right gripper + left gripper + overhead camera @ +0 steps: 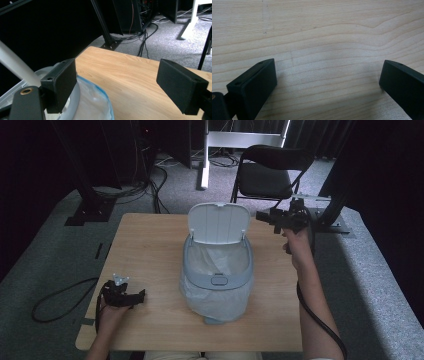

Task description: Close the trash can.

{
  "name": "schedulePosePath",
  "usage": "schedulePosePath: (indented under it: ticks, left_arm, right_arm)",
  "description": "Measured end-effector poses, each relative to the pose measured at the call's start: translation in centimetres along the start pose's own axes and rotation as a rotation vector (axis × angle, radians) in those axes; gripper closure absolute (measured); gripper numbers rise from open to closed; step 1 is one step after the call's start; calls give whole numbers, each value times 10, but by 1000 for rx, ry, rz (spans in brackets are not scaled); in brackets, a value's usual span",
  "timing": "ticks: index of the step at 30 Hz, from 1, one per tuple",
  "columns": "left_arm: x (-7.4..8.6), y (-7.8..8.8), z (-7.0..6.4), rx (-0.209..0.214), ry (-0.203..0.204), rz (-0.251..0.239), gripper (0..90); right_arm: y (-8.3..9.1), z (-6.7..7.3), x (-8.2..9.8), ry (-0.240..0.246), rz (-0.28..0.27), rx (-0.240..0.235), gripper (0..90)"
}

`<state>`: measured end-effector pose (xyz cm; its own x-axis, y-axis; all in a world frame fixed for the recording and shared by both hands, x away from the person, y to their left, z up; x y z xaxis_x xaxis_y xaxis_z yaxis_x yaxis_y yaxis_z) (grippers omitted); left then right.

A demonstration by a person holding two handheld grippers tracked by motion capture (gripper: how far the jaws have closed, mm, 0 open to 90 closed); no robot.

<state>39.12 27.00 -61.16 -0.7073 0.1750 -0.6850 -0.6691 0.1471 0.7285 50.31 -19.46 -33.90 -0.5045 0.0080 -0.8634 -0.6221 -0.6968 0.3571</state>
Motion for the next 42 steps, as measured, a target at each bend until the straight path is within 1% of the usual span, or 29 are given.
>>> schedulePosePath:
  ticks: [3, 5, 7, 11, 14, 17, 19, 21, 22, 24, 26, 27, 31, 33, 34, 35, 37, 38, 39, 41, 42]
  left_arm:
    - [0, 0, 0, 0, 0, 0, 13]
    - [0, 0, 0, 0, 0, 0, 13]
    - [0, 0, 0, 0, 0, 0, 13]
    - [0, 0, 0, 1, -2, 0, 13]
    - [0, 0, 0, 2, -2, 1, 13]
    - [0, 0, 0, 2, -2, 0, 13]
    - [0, 0, 0, 2, -2, 0, 13]
    - [0, 0, 0, 2, -2, 0, 13]
    - [0, 0, 0, 2, -2, 0, 13]
    - [0, 0, 0, 2, -2, 0, 13]
    - [0, 0, 0, 1, -1, 0, 13]
    - [0, 0, 0, 1, -1, 0, 13]
    - [0, 0, 0, -1, 1, 1, 13]
    - [0, 0, 0, -5, 3, 3, 13]
    - [0, 0, 0, -6, 4, 3, 13]
    - [0, 0, 0, -6, 4, 3, 13]
    - [0, 0, 0, -6, 4, 3, 13]
    - [0, 0, 0, -6, 4, 2, 13]
    - [0, 0, 0, -6, 5, 3, 13]
    - [0, 0, 0, -5, 4, 3, 13]
    - [0, 0, 0, -5, 3, 3, 13]
  right_arm:
    - [-9, 2, -7, 8, 10, -1, 157]
    - [-15, 3, -13, 4, 15, -1, 157]
    - [-22, 6, -21, -1, 19, -17, 157]
    - [-33, 15, -30, 7, 38, -37, 156]
    - [-35, 29, -32, 22, 47, -88, 153]
    - [-32, 45, -30, 36, 60, -149, 161]
    - [-30, 51, -26, 49, 73, -161, 161]
    - [-27, 58, -23, 44, 82, -208, 161]
    - [-25, 61, -20, 44, 90, -223, 161]
    - [-21, 66, -15, 44, 93, -236, 161]
    - [-18, 72, -7, 42, 107, -269, 154]
    - [-17, 75, -2, 39, 124, -288, 148]
    - [-11, 83, 16, 61, 164, -286, 148]
    - [-12, 87, 27, 85, 197, -281, 148]
    - [-12, 90, 31, 94, 202, -284, 148]
    - [-13, 92, 35, 97, 205, -288, 148]
    - [-14, 98, 40, 101, 184, -296, 148]
    - [-13, 101, 42, 95, 176, -306, 148]
    - [-13, 103, 45, 97, 175, -312, 148]
    - [-12, 110, 52, 117, 184, -322, 138]
    - [-12, 112, 53, 136, 176, -309, 138]
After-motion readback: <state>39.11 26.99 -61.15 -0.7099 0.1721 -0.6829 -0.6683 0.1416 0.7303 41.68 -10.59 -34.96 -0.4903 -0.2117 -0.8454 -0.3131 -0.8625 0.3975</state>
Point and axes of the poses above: each handheld gripper's, and its own axes: y roughly backward along the jaws, x roughly out of its underside, z roughly to its left, the point moved 9 cm from there along -y, roughly forward along the jaws
